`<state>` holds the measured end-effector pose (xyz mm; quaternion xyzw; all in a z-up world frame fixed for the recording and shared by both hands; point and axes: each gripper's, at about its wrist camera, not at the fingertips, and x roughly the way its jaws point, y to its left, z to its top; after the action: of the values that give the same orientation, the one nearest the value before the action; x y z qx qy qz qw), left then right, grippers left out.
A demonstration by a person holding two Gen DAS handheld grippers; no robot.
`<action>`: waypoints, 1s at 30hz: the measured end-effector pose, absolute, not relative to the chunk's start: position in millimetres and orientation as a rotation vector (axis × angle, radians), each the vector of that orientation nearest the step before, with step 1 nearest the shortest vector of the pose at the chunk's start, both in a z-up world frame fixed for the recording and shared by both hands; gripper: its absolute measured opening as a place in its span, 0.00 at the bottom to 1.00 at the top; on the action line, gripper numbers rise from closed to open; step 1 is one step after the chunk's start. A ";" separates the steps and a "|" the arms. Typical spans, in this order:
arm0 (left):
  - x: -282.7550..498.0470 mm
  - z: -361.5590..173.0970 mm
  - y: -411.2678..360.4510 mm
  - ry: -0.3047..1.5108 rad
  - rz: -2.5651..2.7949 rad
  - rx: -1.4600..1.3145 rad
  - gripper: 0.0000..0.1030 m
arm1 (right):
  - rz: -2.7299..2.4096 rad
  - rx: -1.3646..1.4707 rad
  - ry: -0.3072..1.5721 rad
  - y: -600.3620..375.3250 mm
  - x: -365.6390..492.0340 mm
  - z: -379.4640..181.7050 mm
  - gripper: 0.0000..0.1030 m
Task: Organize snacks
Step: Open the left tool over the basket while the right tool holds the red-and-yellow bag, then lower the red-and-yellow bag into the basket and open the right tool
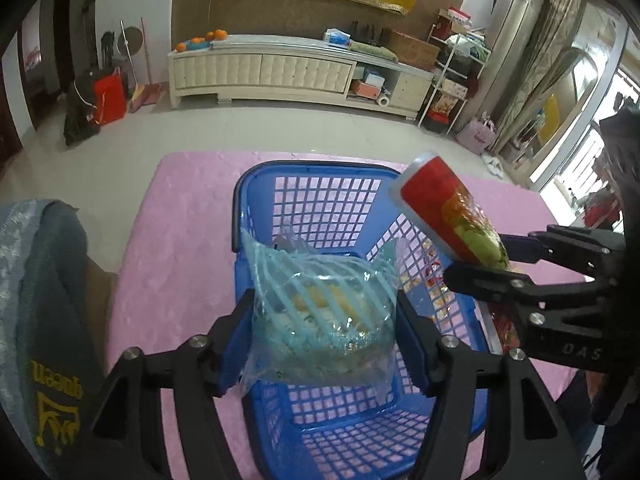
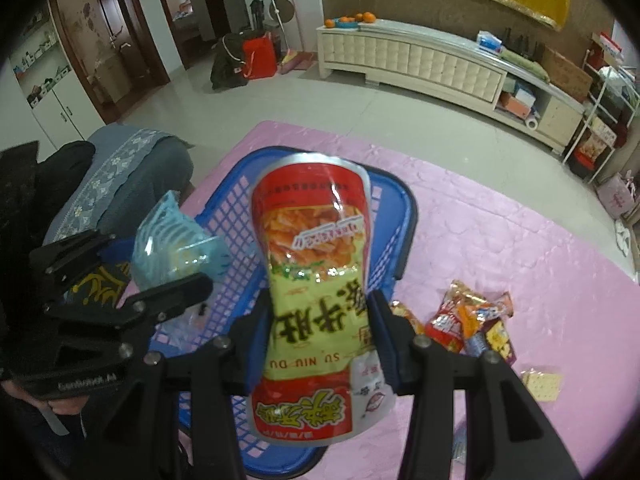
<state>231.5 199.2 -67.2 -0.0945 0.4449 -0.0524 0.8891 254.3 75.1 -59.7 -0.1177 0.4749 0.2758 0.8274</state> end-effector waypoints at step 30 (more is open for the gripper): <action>212.3 -45.9 226.0 0.893 -0.022 -0.136 0.76 | 0.535 -0.221 1.058 98.1 266.3 -65.5 0.50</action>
<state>212.3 226.0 -45.9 -0.0656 0.4314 -0.0107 0.8997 266.3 98.1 -65.5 -0.1041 0.4977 0.2516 0.8235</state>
